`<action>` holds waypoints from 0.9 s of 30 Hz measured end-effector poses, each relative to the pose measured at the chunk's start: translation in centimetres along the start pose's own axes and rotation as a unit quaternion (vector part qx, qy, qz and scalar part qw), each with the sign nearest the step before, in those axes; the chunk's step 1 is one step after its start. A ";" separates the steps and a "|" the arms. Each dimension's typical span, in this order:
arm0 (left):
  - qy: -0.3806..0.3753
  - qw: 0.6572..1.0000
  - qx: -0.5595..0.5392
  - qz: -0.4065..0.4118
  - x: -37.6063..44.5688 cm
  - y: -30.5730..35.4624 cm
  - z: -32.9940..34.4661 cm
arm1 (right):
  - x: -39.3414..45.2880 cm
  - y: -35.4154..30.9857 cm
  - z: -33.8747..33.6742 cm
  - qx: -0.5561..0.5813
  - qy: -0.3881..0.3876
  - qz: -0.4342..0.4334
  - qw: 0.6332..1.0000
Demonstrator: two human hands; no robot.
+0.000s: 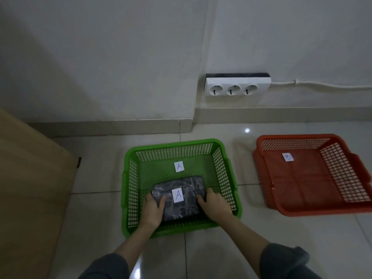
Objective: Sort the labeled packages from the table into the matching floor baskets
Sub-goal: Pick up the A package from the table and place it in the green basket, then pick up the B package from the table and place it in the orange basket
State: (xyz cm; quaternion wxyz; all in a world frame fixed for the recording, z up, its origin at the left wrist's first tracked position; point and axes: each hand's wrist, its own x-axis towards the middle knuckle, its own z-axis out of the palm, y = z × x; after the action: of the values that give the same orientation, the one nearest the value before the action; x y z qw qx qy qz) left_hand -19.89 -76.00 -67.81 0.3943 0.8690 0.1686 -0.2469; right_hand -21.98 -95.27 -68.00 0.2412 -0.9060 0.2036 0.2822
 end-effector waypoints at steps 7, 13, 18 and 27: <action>0.027 0.996 0.078 0.034 -2.1 2.4 -3.3 | -2.9 -0.8 -2.5 -0.019 0.011 -0.014 1.000; 0.002 0.961 0.257 0.100 -10.9 11.5 -15.0 | -13.0 -7.7 -14.1 -0.097 0.055 -0.110 0.988; 0.037 0.908 0.391 0.142 -19.5 22.3 -29.6 | -23.9 -18.9 -28.1 -0.111 0.128 -0.197 0.966; 0.197 0.897 0.375 0.129 -36.5 36.9 -58.0 | -42.3 -41.5 -47.2 -0.089 0.222 -0.347 0.907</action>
State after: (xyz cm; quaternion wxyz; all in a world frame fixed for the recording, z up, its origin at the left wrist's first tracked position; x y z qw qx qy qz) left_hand -14.68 -58.38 7.79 0.0264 0.9974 0.0240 -0.0623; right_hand -13.58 -78.24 5.28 0.1910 -0.9763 -0.1015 -0.0106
